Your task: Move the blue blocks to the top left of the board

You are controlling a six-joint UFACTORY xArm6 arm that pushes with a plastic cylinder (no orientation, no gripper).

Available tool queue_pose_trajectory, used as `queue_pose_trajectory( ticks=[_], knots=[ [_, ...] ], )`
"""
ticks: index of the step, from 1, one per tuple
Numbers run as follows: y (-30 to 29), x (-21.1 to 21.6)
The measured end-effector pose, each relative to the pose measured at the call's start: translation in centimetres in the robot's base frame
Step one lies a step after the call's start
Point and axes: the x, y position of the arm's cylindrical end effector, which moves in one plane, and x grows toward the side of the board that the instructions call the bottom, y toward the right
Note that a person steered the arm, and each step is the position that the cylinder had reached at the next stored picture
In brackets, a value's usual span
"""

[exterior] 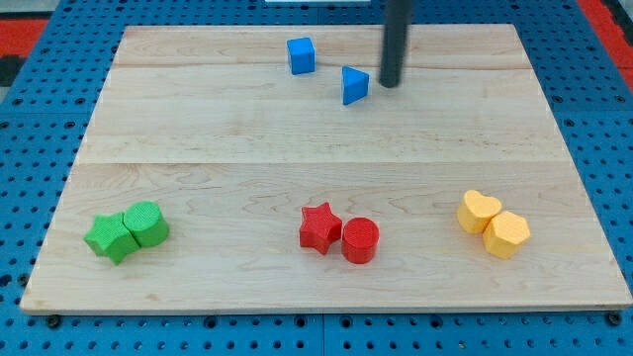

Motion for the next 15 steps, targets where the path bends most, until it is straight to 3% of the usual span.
queue_pose_trajectory(
  ticks=[1, 2, 3, 4, 7, 15],
  knots=[
    [-0.5, 2.3],
    [-6.6, 1.2],
    [-8.9, -1.7],
    [-8.6, 2.0],
    [-14.4, 2.1],
    [-14.5, 2.2]
  ],
)
